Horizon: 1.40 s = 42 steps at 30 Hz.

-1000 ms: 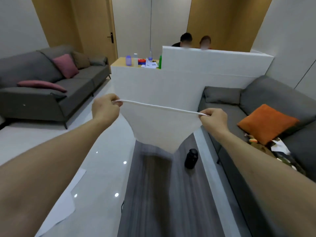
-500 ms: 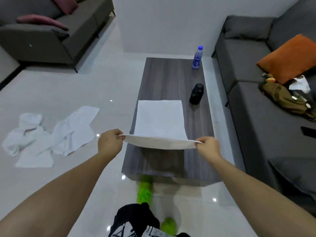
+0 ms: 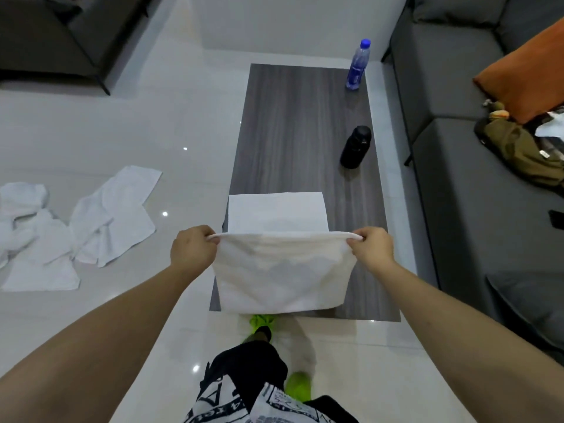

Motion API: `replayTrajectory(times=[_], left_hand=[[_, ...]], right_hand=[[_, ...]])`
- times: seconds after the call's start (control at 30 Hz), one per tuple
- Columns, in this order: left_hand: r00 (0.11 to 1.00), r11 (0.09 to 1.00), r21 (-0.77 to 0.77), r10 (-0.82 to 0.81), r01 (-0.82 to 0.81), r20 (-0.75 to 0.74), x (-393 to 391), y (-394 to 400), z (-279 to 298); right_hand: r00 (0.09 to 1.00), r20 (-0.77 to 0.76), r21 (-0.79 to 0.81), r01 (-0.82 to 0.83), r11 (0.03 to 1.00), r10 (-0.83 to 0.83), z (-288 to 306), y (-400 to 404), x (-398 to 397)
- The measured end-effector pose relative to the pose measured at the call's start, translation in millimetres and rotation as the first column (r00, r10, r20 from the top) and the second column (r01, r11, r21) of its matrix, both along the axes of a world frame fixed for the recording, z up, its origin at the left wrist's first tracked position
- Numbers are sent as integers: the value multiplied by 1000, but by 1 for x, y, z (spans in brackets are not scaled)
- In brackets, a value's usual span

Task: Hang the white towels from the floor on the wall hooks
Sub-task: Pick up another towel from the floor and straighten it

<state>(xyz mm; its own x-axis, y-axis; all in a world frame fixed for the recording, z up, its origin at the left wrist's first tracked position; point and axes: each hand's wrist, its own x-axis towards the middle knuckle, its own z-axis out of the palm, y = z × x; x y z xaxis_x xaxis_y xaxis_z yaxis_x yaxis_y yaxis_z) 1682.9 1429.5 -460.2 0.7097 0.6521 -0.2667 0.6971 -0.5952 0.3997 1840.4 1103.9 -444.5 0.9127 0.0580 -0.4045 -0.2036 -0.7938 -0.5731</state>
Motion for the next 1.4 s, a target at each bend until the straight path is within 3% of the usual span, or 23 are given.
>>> replayTrajectory(times=[0.3,0.4,0.57,0.87,0.97,1.1,1.17,1.27,1.4], left_hand=[[999,997,-68,39,-40,-17,114,74,-43],[998,995,-86,54,-57,-45,129,82,-63],[985,979,-200,8,-43,-173,110,68,-104],[924,933,-353,-73,-70,-376,21,4,-182],[907,919,-350,19,-181,-420,-7,-19,-208],[898,895,-316,173,-314,-404,-33,-39,-227],[890,855,-333,270,-397,-367,-38,-43,-233],[819,738,-374,434,-562,-375,-36,-43,-236],[621,368,-520,615,-771,-487,-21,-37,-228]], right_hand=[[996,54,-70,72,995,-69,-25,93,117],[996,10,-80,88,993,-88,-45,110,127],[987,-155,-145,12,989,-34,-95,108,87],[887,-458,-216,-174,961,58,-190,76,-26],[901,-432,-302,-99,948,-44,-221,62,-45],[952,-211,-443,109,890,-222,-245,39,-54],[907,-216,-376,264,888,-361,-255,26,-52],[846,-298,-143,419,897,-443,-257,14,-49],[750,-426,106,597,795,-506,-250,13,-46]])
